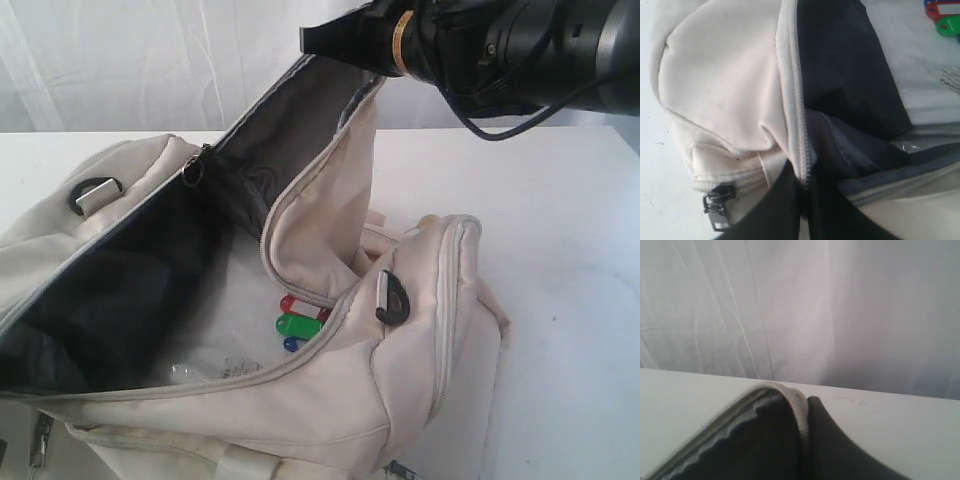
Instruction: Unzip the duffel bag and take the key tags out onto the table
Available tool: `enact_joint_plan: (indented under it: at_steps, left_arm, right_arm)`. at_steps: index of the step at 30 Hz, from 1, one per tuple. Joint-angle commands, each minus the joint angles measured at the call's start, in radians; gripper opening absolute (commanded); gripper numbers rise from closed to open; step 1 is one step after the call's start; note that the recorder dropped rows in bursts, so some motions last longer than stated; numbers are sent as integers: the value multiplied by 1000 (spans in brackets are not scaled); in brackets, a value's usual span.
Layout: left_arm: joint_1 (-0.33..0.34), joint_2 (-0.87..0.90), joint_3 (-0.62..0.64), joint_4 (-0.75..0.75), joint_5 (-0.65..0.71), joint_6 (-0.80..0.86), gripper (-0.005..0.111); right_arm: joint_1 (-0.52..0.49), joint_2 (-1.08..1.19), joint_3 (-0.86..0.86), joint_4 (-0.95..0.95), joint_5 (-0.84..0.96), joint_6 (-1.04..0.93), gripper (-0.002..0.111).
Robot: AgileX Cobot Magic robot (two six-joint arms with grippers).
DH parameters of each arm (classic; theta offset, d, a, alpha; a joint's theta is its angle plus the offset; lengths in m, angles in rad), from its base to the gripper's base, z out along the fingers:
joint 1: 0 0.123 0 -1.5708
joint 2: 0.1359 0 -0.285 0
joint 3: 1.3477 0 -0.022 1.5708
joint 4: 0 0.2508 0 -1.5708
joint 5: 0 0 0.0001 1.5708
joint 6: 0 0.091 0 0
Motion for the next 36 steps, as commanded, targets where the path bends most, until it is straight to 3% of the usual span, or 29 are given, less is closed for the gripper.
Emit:
enact_joint_plan:
  at_steps: [1, 7, 10, 16, 19, 23, 28, 31, 36]
  left_arm:
    - [3, -6, 3, -8, 71, -6, 0]
    - [3, -6, 3, -8, 71, -6, 0]
    - [3, -6, 3, -8, 71, -6, 0]
    - [3, -6, 3, -8, 71, -6, 0]
    - [3, -6, 3, -8, 71, -4, 0]
    - [3, -6, 3, -8, 71, -4, 0]
    - [3, -6, 3, -8, 71, -1, 0]
    - [3, -6, 3, -8, 71, -1, 0]
    - [3, -6, 3, -8, 71, -1, 0]
  right_arm:
    - [-30, -18, -33, -12, 0, 41, 2]
    - [-30, -18, -54, -16, -86, 54, 3]
    - [-30, -18, -54, -16, -107, 17, 22]
    - [-30, -16, -54, -16, -55, -14, 73]
    - [-30, -21, -56, -16, 28, -14, 86]
    - [-30, -81, -56, -16, -9, -14, 89]
    - [-30, -176, -56, -16, -434, -17, 88]
    - [-30, -207, -56, -16, -571, -45, 88]
    - [-30, -238, -56, -16, -530, -141, 88]
